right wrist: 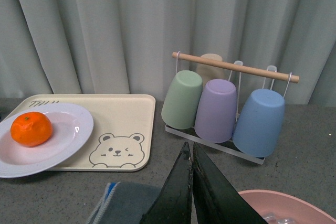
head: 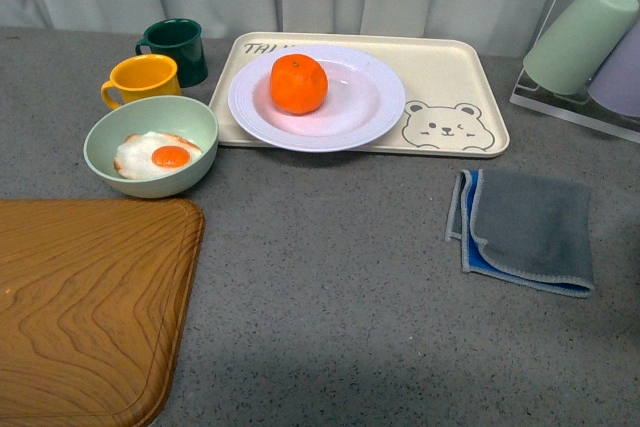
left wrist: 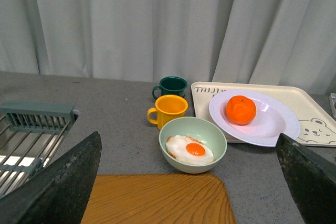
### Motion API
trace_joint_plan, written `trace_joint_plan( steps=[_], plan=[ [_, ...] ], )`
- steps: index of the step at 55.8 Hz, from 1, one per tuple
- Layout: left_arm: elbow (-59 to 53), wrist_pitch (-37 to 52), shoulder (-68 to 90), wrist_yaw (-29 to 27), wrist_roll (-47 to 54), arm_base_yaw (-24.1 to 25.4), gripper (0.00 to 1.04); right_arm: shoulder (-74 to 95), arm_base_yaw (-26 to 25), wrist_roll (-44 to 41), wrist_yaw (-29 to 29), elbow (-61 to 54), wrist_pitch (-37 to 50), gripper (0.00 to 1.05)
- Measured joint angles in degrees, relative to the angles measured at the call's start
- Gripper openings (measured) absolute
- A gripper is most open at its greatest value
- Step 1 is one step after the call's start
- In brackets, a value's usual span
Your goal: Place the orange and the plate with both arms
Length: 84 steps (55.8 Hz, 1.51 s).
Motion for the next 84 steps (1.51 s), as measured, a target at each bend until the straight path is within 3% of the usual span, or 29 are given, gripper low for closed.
trace_joint_plan(
  steps=[39, 84],
  plan=[
    [0.0, 0.0, 0.0, 0.0, 0.0, 0.0, 0.98, -29.48, -0.02, 0.0, -0.02, -3.21, -25.33, 0.01],
    [0.0, 0.0, 0.0, 0.0, 0.0, 0.0, 0.98, -47.23, -0.02, 0.0, -0.04, -3.21, -42.6, 0.01]
  ],
)
